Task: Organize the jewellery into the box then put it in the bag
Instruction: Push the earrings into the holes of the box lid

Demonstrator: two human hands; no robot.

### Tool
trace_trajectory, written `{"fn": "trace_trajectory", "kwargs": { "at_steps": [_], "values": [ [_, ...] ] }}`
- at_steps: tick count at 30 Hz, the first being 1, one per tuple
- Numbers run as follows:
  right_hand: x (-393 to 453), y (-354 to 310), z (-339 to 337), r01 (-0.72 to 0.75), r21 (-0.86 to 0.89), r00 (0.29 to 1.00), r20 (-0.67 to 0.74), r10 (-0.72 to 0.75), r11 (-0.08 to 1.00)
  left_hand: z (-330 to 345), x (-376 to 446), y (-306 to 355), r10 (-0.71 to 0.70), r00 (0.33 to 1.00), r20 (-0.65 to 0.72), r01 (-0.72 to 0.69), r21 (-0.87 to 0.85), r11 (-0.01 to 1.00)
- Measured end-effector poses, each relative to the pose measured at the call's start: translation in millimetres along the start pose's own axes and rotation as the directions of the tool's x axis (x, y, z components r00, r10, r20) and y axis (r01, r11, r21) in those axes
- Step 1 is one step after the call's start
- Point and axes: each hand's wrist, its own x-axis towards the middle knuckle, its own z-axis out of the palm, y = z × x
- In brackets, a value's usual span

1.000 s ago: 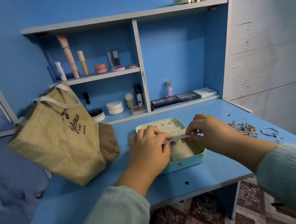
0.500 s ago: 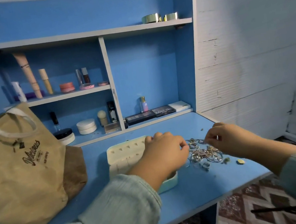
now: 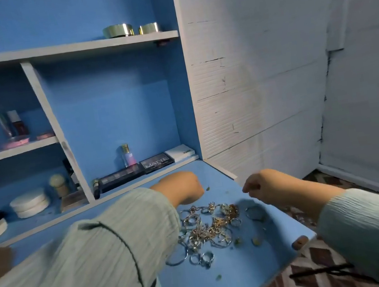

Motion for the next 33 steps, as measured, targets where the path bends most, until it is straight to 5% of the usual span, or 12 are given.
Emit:
{"fn": "trace_trajectory", "kwargs": {
  "at_steps": [9,24,33],
  "values": [
    [45.8,4.2,17.6,0.052,-0.003,0.999,0.0,-0.052,0.999,26.4,61.0,-5.9,0.044,0.998,-0.051,-0.053,-0.195,0.979],
    [64.7,-12.4,16.9,0.153,-0.347,0.988,0.067,-0.138,0.925,35.4,86.5,-8.3,0.08,0.982,-0.169,-0.121,-0.246,0.962],
    [55.2,-14.4,19.3,0.136,-0.263,0.99,0.009,-0.138,0.955,31.3,70.0,-4.7,0.046,0.975,-0.219,-0.111,-0.298,0.948]
  ]
}}
